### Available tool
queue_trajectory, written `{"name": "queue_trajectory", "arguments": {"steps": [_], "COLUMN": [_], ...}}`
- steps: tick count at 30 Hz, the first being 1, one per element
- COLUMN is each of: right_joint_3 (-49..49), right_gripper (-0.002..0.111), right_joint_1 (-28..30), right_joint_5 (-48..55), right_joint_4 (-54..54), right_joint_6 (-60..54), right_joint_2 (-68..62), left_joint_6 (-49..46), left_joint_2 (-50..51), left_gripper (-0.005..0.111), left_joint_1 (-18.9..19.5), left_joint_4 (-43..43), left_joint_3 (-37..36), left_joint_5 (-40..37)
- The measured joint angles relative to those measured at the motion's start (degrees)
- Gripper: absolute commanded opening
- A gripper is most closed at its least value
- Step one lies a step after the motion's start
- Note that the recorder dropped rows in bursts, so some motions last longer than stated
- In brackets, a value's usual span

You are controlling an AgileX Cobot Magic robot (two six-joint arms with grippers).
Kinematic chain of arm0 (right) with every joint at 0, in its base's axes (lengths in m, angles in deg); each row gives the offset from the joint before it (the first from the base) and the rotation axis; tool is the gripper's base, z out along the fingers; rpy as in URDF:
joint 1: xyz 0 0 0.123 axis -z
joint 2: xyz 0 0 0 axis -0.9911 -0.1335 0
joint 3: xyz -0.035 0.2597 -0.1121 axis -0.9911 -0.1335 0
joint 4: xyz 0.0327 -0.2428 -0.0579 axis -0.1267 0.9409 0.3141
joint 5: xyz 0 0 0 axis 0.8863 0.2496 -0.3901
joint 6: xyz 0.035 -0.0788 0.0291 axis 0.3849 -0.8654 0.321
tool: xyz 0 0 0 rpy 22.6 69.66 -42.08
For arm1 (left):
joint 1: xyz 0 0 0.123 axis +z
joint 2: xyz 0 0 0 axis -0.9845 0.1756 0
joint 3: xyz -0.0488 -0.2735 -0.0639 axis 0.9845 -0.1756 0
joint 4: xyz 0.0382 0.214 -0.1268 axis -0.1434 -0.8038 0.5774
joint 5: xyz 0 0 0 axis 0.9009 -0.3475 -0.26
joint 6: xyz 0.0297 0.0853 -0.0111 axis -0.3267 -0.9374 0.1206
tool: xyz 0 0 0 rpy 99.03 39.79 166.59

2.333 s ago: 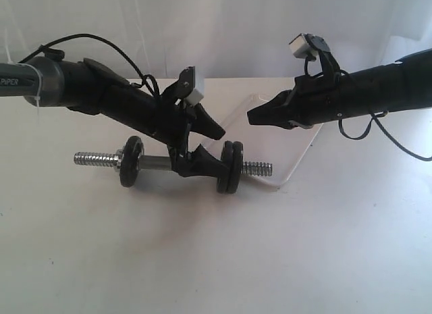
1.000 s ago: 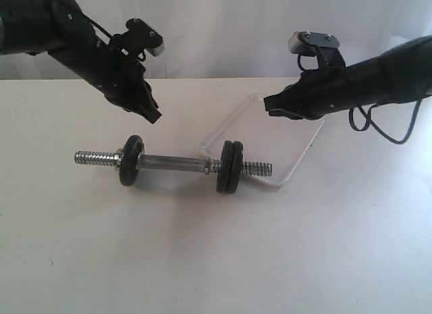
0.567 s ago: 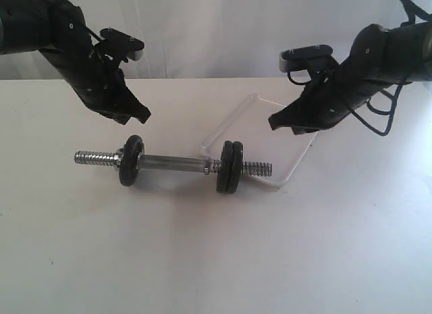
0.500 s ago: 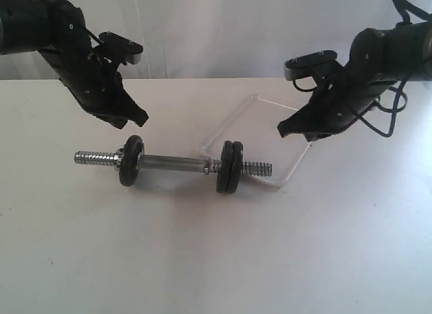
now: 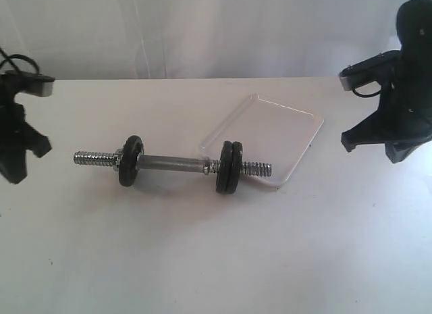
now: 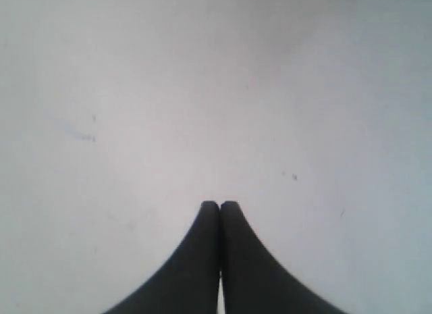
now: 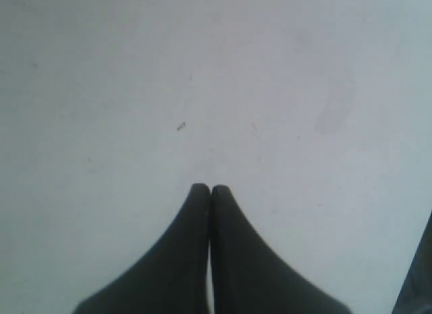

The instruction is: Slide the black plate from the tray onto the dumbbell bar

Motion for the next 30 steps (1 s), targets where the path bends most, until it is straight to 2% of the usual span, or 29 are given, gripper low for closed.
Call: {"name": "queue_trajectory", "arguments": {"steps": [6,9,15,21,30], "right_joint_3": [-8.71,-12.94,-21.12,-30.39,-38.27], "right_gripper": [0.000,0.000,0.000,0.000,0.000], "right_joint_1": [0.03,0.13,0.13,0.13,0.13], "right_joint_5": [-0.24,-1.20,-3.99,-12.89,-21.54], "right_joint_4": [-0.24,-0.67,-2.79,-3.65,-3.65], "right_joint_6": [1.25,2.06,2.56,3.41,6.93], "right_joint_2": [9.16,13.91,25.10,38.67,60.90], "left_joint_6": [-0.66,-0.53,1.18,4.81,7.51], "left_joint_2": [-15.72,-23.26,-37.38,-51.16,-69.00], "left_gripper": [0.000,0.000,0.000,0.000,0.000], "left_joint_1": [6.74,8.78,9.15,9.15,7.62], "left_joint_4": [0.04,0.15,1.32,1.45,1.55], "left_joint_3": [-12.07,-16.31,-24.31,-33.13,-43.20], "left_joint_5": [2.80,5.83,16.09,26.23,35.77]}}
